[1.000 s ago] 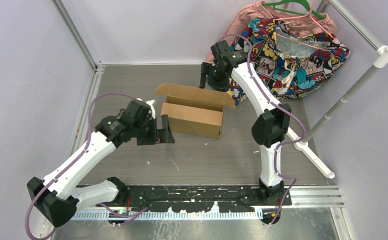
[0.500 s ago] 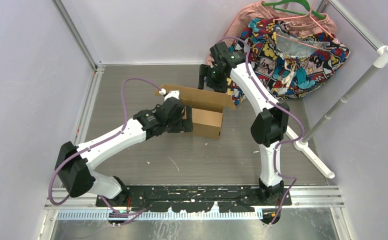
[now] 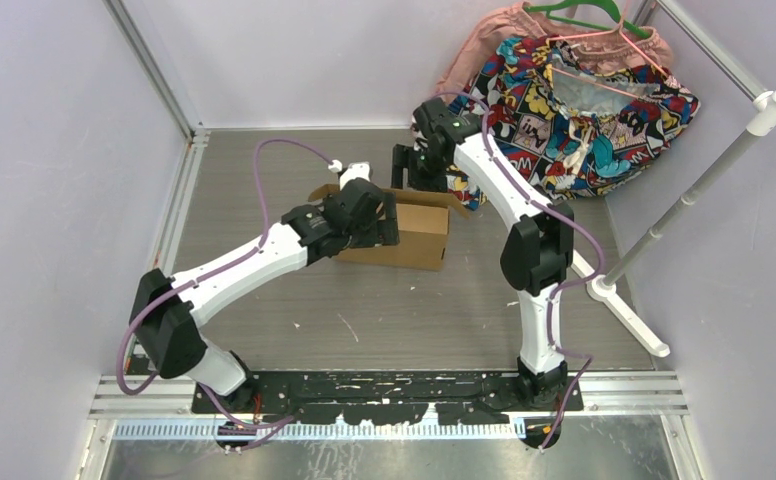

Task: Fold the paper box
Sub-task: Close the paper box at the center of the board.

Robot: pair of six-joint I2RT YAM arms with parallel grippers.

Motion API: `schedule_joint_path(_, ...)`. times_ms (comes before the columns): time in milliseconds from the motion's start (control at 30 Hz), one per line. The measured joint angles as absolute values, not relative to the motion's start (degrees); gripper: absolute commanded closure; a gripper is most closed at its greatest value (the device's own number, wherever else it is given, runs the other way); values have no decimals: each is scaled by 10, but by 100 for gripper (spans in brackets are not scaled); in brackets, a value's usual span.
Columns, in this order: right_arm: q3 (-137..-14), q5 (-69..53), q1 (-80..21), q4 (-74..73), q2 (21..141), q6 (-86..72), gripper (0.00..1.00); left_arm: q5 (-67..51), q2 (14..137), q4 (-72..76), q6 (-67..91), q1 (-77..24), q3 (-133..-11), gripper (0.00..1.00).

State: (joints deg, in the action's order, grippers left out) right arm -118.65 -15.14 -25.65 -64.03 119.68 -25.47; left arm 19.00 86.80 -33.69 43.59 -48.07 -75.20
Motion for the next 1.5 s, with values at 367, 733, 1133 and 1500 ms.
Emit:
schedule_joint_path(367,-1126,-168,-262,-614,1146,-250,24,196,882,-342,439,-484,-757,0)
schedule_joint_path(733,-1092,-171,-261,-586,1120,-241,24,200,882,-350,444,-486,-759,0)
schedule_joint_path(1133,-1092,-162,-262,-586,1112,-241,24,222,865,-367,444,-486,-759,0)
schedule_joint_path(1500,-1091,-159,-262,-585,1063,-241,24,238,856,-366,446,-486,-759,0)
